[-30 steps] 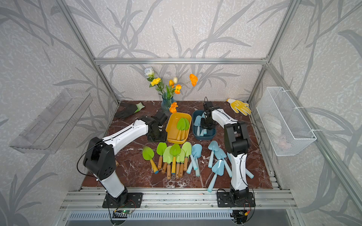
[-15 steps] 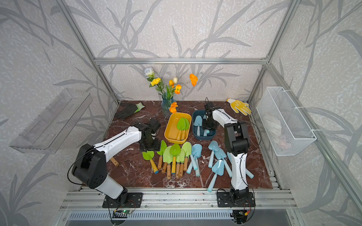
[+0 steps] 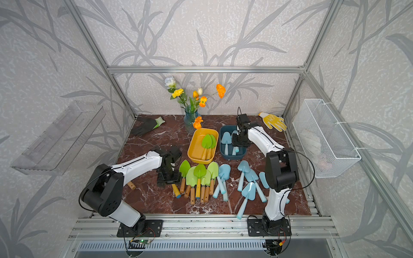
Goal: Sort the small shovels by color and place them into the storage box
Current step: Place the shovel in the storage box, then pick up the shovel from the center of the board.
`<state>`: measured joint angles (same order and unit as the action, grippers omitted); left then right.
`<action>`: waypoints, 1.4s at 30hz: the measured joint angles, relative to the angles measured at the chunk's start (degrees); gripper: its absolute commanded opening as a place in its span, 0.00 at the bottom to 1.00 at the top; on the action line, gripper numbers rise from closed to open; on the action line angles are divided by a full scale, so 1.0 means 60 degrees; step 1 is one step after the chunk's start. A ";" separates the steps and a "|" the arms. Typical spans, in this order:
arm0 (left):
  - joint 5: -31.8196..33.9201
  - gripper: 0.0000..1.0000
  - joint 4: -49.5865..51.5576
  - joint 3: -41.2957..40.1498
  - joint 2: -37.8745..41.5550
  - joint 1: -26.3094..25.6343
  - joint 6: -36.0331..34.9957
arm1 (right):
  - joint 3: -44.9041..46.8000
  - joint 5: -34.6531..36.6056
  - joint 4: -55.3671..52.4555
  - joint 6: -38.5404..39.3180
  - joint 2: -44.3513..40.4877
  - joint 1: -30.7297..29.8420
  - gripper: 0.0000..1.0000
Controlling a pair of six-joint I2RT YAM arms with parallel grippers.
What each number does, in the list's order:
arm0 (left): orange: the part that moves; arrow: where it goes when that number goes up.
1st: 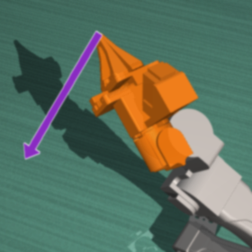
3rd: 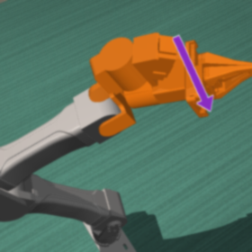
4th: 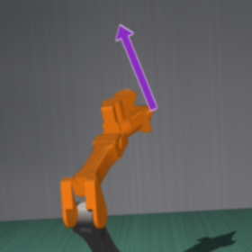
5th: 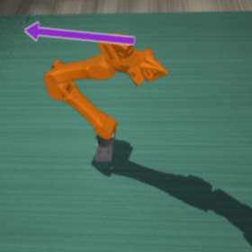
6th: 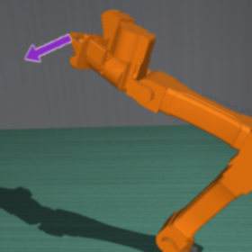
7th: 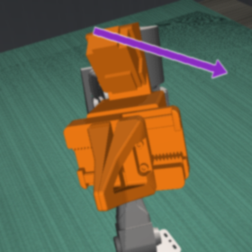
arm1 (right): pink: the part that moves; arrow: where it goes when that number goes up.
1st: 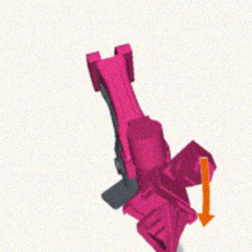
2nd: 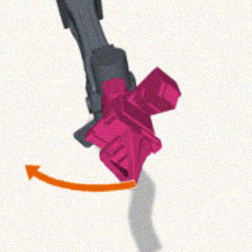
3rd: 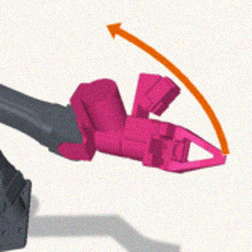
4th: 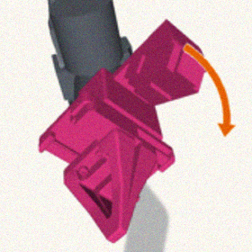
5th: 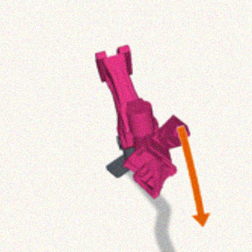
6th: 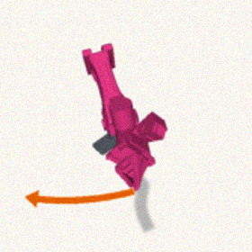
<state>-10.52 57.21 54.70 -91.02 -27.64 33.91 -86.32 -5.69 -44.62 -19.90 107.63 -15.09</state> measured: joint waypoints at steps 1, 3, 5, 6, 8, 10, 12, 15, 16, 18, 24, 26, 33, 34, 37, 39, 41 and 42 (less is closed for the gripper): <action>-0.0033 0.77 0.0000 -0.0197 0.0036 0.0004 0.0066 | 0.0113 -0.0022 0.0000 0.0000 0.0000 -0.0022 0.47; -0.0066 0.75 0.0000 -0.0521 0.0175 0.0004 0.0168 | 0.0262 -0.0069 -0.0051 0.0000 0.0000 -0.0044 0.46; -0.0095 0.71 0.0015 -0.0725 0.0310 0.0004 0.0295 | 0.0295 -0.0084 -0.0055 -0.0004 0.0000 -0.0062 0.46; -0.0106 0.67 0.0015 -0.0772 0.0339 0.0000 0.0310 | 0.0295 -0.0102 -0.0044 -0.0004 0.0000 -0.0069 0.45; -0.0109 0.54 -0.0036 -0.0790 0.0335 0.0004 0.0404 | 0.0295 -0.0138 -0.0036 -0.0004 0.0000 -0.0069 0.45; -0.0066 0.41 -0.0120 -0.0816 0.0324 0.0004 0.0470 | 0.0295 -0.0146 -0.0040 -0.0007 0.0000 -0.0073 0.45; 0.0011 0.30 -0.0171 -0.0827 0.0262 0.0004 0.0532 | 0.0295 -0.0153 -0.0036 -0.0007 0.0000 -0.0073 0.45; 0.0270 0.17 -0.0189 -0.0856 0.0193 0.0033 0.0579 | 0.0295 -0.0171 -0.0036 -0.0029 0.0000 -0.0073 0.44; 0.0397 0.13 -0.0164 -0.0860 0.0189 0.0055 0.0557 | 0.0295 -0.0193 -0.0033 -0.0036 0.0000 -0.0073 0.44; 0.0645 0.05 -0.0120 -0.0860 0.0193 0.0062 0.0648 | 0.0295 -0.0240 -0.0036 -0.0047 0.0000 -0.0073 0.44; 0.1504 0.00 0.0707 -0.0113 0.0306 0.0102 0.0634 | 0.0295 -0.0386 0.0033 -0.0204 0.0000 -0.0076 0.44; 0.1719 0.00 0.1053 0.0648 0.0415 0.0109 0.0528 | 0.0295 -0.0390 0.0098 -0.0240 -0.0007 -0.0084 0.44; 0.1679 0.00 0.1632 0.3909 -0.0109 0.0066 -0.0419 | 0.0408 -0.0291 0.0160 -0.0291 -0.0463 -0.0084 0.43; 0.1599 0.00 0.1639 0.4411 -0.0452 0.0047 -0.0576 | 0.0455 -0.0248 0.0157 -0.0291 -0.0623 -0.0084 0.43; 0.1373 0.00 0.1701 0.5894 -0.1843 -0.0055 -0.0984 | 0.0703 -0.0073 0.0178 -0.0291 -0.1107 -0.0069 0.43; 0.1209 0.00 0.1657 0.6834 -0.2823 -0.0127 -0.1202 | 0.0987 0.0000 0.0182 -0.0302 -0.1501 -0.0040 0.43; 0.1016 0.00 0.1705 0.7960 -0.3956 -0.0215 -0.1450 | 0.1351 0.0091 0.0164 -0.0335 -0.1982 0.0033 0.43; 0.0962 0.00 0.1719 0.8393 -0.4360 -0.0240 -0.1530 | 0.1486 0.0120 0.0160 -0.0357 -0.2164 0.0069 0.43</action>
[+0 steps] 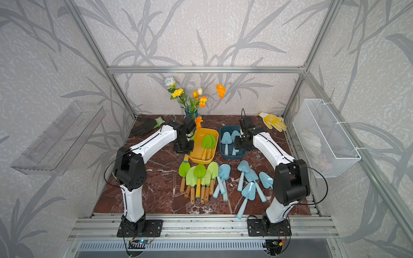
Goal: Sort the small shovels by color and place them into the storage box
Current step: Pick up the shovel from the center of the board, then place the shovel in the storage box.
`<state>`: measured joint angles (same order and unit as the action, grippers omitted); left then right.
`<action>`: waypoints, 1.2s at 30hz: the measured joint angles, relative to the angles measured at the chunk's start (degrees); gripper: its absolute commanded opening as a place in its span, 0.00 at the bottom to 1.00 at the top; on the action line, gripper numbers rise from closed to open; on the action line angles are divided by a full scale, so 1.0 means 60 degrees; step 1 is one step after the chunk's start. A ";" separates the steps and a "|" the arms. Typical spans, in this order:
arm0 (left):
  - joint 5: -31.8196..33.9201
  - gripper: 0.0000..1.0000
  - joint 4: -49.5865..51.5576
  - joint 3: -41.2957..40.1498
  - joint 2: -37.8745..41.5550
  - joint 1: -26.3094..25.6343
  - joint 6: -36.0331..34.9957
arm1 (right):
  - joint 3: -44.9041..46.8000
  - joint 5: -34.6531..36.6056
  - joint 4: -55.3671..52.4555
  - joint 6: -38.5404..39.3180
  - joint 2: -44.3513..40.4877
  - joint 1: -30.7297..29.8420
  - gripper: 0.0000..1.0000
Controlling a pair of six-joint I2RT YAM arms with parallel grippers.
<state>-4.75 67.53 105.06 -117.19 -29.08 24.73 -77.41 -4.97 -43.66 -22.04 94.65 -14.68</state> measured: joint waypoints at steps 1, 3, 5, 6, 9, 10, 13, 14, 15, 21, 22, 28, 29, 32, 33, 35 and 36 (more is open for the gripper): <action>-0.0073 0.00 0.0062 0.0561 -0.0481 -0.0033 -0.0098 | 0.0178 0.0047 0.0000 -0.0022 -0.0219 0.0036 0.43; -0.0186 0.00 0.0146 0.1566 -0.1293 -0.0044 -0.0233 | 0.0532 0.0149 -0.0029 -0.0069 -0.0619 0.0095 0.43; -0.0229 0.00 0.0251 0.2488 -0.1978 -0.0084 -0.0361 | 0.0954 0.0277 -0.0051 -0.0113 -0.1056 0.0149 0.43; -0.0244 0.00 0.0291 0.2812 -0.2208 -0.0084 -0.0393 | 0.1140 0.0335 -0.0080 -0.0131 -0.1257 0.0171 0.43; -0.0317 0.00 0.0459 0.3898 -0.2943 -0.0091 -0.0554 | 0.1657 0.0484 -0.0171 -0.0219 -0.1847 0.0219 0.43; -0.0335 0.00 0.0503 0.4175 -0.3144 -0.0091 -0.0590 | 0.1807 0.0521 -0.0226 -0.0259 -0.2025 0.0222 0.43; -0.0444 0.00 0.0546 0.4543 -0.3592 -0.0091 -0.0663 | 0.2189 0.0681 -0.0302 -0.0401 -0.2506 0.0244 0.43; -0.0503 0.00 0.0576 0.4543 -0.3712 -0.0091 -0.0674 | 0.2324 0.0750 -0.0310 -0.0466 -0.2663 0.0244 0.43; -0.0561 0.00 0.0623 0.4543 -0.3810 -0.0091 -0.0678 | 0.2444 0.0790 -0.0317 -0.0532 -0.2794 0.0248 0.43; -0.0907 0.26 0.0667 0.4135 -0.4120 -0.0127 -0.0663 | 0.3184 0.0929 -0.0346 -0.0933 -0.3286 0.0277 0.43; -0.0940 0.33 0.0648 0.4044 -0.4120 -0.0153 -0.0663 | 0.3315 0.0918 -0.0350 -0.0987 -0.3308 0.0277 0.43; -0.1060 0.56 0.0576 0.3577 -0.4109 -0.0262 -0.0543 | 0.4149 0.0408 -0.0248 -0.1344 -0.3446 0.0149 0.44; -0.1082 0.57 0.0561 0.3577 -0.4087 -0.0262 -0.0514 | 0.4218 0.0357 -0.0240 -0.1366 -0.3461 0.0073 0.45; -0.1129 0.60 0.0499 0.3570 -0.3942 -0.0262 -0.0474 | 0.4291 0.0197 -0.0208 -0.1381 -0.3468 -0.0459 0.44; -0.1144 0.60 0.0477 0.3570 -0.3865 -0.0262 -0.0444 | 0.4302 0.0153 -0.0186 -0.1399 -0.3468 -0.0714 0.45; -0.1122 0.60 0.0386 0.3519 -0.3654 -0.0262 -0.0404 | 0.4328 0.0109 -0.0113 -0.1413 -0.3428 -0.1297 0.45; -0.1071 0.60 0.0339 0.3446 -0.3501 -0.0262 -0.0368 | 0.4335 0.0069 -0.0062 -0.1432 -0.3362 -0.1665 0.45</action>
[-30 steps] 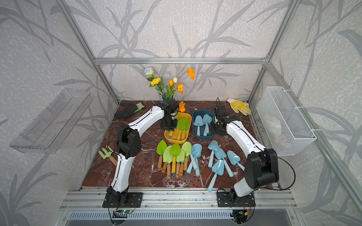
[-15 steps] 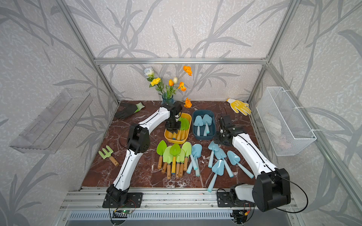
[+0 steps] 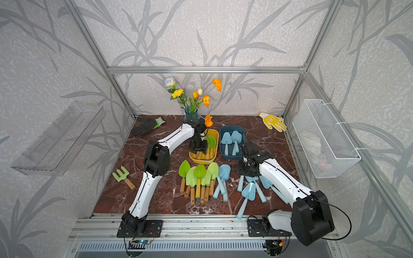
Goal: Sort the small shovels by color and place them into the storage box
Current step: Place the shovel in the storage box, then pick up the shovel from the center of the board.
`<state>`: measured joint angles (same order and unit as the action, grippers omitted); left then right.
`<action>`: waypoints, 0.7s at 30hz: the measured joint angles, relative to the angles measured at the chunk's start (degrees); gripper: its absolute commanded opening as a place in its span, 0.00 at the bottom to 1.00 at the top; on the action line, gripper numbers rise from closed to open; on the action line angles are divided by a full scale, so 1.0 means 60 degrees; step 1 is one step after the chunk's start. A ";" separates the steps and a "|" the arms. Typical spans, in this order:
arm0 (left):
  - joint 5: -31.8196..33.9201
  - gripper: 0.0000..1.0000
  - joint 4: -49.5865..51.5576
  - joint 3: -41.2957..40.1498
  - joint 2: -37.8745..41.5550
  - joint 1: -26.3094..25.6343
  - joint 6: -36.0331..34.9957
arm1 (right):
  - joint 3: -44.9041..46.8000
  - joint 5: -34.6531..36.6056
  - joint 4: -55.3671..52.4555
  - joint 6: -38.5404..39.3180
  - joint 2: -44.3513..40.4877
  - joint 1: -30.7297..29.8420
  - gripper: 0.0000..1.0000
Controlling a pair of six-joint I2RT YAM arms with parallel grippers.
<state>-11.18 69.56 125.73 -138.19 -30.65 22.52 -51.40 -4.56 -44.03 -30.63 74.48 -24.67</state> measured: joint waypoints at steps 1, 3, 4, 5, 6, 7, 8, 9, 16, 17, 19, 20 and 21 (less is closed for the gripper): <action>0.0091 0.60 -0.0073 -0.0106 0.0182 -0.0004 0.0022 | 0.0011 -0.0011 0.0058 -0.0018 0.0106 -0.0379 0.45; 0.0259 0.60 -0.0208 -0.0313 0.0550 0.0000 0.0080 | 0.0044 -0.0069 0.0164 -0.0120 0.0375 -0.1056 0.45; 0.0364 0.60 -0.0273 -0.0419 0.0758 0.0000 0.0102 | 0.0076 -0.0076 0.0244 -0.0182 0.0543 -0.1384 0.45; 0.0448 0.60 -0.0331 -0.0492 0.0958 0.0004 0.0124 | 0.0131 -0.0087 0.0335 -0.0222 0.0710 -0.1705 0.45; 0.0521 0.60 -0.0386 -0.0525 0.1093 0.0007 0.0149 | 0.0171 -0.0095 0.0386 -0.0259 0.0849 -0.1938 0.45; 0.0605 0.60 -0.0444 -0.0557 0.1260 0.0011 0.0186 | 0.0189 -0.0124 0.0408 -0.0310 0.1016 -0.2171 0.45; 0.0645 0.60 -0.0488 -0.0565 0.1381 0.0018 0.0215 | 0.0189 -0.0142 0.0433 -0.0342 0.1180 -0.2371 0.45; 0.0685 0.60 -0.0546 -0.0594 0.1472 0.0025 0.0251 | 0.0186 -0.0146 0.0477 -0.0342 0.1293 -0.2539 0.45; 0.0849 0.60 -0.0714 -0.1147 0.1643 0.0091 0.0339 | -0.0055 -0.0142 0.0612 -0.0211 0.1545 -0.3249 0.46; 0.0860 0.61 -0.0718 -0.1282 0.1643 0.0106 0.0353 | -0.0076 -0.0124 0.0637 -0.0197 0.1545 -0.3268 0.46; 0.0878 0.61 -0.0736 -0.1486 0.1643 0.0120 0.0361 | -0.0102 -0.0076 0.0637 -0.0171 0.1541 -0.3319 0.46; 0.0889 0.61 -0.0739 -0.1559 0.1643 0.0124 0.0361 | -0.0117 -0.0062 0.0641 -0.0157 0.1541 -0.3344 0.46; 0.0892 0.61 -0.0750 -0.1614 0.1643 0.0127 0.0361 | -0.0142 -0.0051 0.0634 -0.0138 0.1545 -0.3366 0.46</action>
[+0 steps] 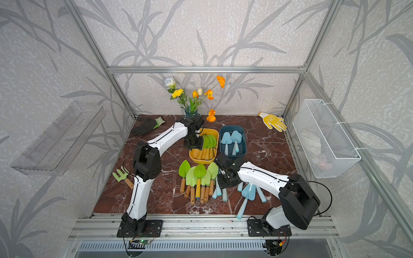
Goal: Sort the small shovels by color and place them into the storage box
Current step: Pick up the shovel from the center of the board.
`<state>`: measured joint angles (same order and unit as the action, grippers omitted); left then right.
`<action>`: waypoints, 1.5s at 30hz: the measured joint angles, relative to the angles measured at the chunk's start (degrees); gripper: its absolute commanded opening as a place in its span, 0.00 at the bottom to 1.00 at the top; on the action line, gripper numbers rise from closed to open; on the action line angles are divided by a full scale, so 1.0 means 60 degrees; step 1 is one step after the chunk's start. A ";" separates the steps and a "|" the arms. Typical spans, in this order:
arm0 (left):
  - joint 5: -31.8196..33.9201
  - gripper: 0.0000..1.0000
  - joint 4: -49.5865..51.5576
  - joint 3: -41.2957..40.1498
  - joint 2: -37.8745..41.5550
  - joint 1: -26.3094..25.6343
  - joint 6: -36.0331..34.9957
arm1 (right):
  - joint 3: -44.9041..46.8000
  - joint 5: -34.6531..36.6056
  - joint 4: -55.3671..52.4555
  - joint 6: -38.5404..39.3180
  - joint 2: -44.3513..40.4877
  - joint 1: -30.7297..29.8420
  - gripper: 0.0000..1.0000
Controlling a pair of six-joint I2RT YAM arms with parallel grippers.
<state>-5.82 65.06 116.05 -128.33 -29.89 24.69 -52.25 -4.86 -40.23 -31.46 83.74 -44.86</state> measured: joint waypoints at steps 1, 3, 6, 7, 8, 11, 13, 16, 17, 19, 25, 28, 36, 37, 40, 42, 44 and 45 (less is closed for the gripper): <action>-0.0004 0.60 -0.0011 -0.0040 0.0000 0.0000 0.0000 | -0.0058 0.0011 -0.0004 0.0029 0.0004 -0.0073 0.46; 0.0000 0.61 -0.0044 -0.0069 0.0000 0.0000 0.0000 | -0.0222 -0.0004 -0.0004 0.0109 0.0040 -0.0229 0.46; 0.0000 0.61 -0.0106 -0.0142 0.0062 0.0000 0.0004 | -0.0503 -0.0044 0.0062 0.0233 0.0313 -0.0415 0.45; 0.0004 0.61 -0.0106 -0.0189 0.0102 0.0000 0.0004 | -0.0561 -0.0062 0.0113 0.0255 0.0463 -0.0470 0.45; 0.0011 0.61 -0.0106 -0.0208 0.0124 0.0000 0.0004 | -0.0590 -0.0066 0.0168 0.0262 0.0612 -0.0517 0.45; 0.0033 0.61 -0.0157 -0.0295 0.0178 0.0011 0.0004 | -0.0597 -0.0058 0.0204 0.0255 0.1038 -0.0616 0.44; 0.0036 0.61 -0.0193 -0.0379 0.0219 0.0055 0.0004 | -0.0568 -0.0036 0.0208 0.0251 0.1231 -0.0652 0.42; 0.0036 0.61 -0.0222 -0.0492 0.0284 0.0058 0.0004 | -0.0441 0.0018 0.0222 0.0215 0.1271 -0.0659 0.37; 0.0036 0.61 -0.0219 -0.0510 0.0295 0.0058 0.0004 | -0.0390 0.0051 0.0233 0.0211 0.1271 -0.0659 0.34; 0.0033 0.61 -0.0233 -0.0557 0.0321 0.0069 0.0004 | -0.0310 0.0066 0.0229 0.0168 0.1264 -0.0656 0.27; 0.0025 0.61 -0.0248 -0.0557 0.0346 0.0131 0.0007 | -0.0222 0.0408 0.0146 0.0153 0.1155 -0.0659 0.14; -0.0007 0.61 -0.0248 -0.0557 0.0342 0.0146 0.0069 | -0.0135 0.0743 -0.0095 0.0138 0.0903 -0.0659 0.14; -0.0127 0.61 -0.0248 -0.0539 0.0342 0.0164 0.0171 | -0.0087 0.1479 -0.0973 0.0058 -0.0681 -0.0586 0.14; -0.0149 0.61 -0.0248 -0.0528 0.0342 0.0164 0.0175 | -0.0095 0.1545 -0.1060 0.0069 -0.0852 -0.0554 0.14; -0.0186 0.61 -0.0251 -0.0510 0.0342 0.0164 0.0186 | -0.0233 0.1628 -0.1282 0.0233 -0.1180 -0.0280 0.14; -0.0186 0.61 -0.0251 -0.0510 0.0342 0.0164 0.0219 | -0.0423 0.1610 -0.1297 0.0408 -0.1297 0.0240 0.14; -0.0175 0.61 -0.0270 -0.0525 0.0357 0.0164 0.0251 | -0.0678 0.1526 -0.1158 0.0663 -0.1344 0.1086 0.14; -0.0146 0.61 -0.0317 -0.0586 0.0397 0.0164 0.0270 | -0.0812 0.1453 -0.1031 0.0769 -0.1341 0.1530 0.14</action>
<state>-6.70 63.16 112.53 -125.95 -28.91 26.30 -57.12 3.86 -46.41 -26.85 75.70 -35.68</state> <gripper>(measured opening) 0.607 0.260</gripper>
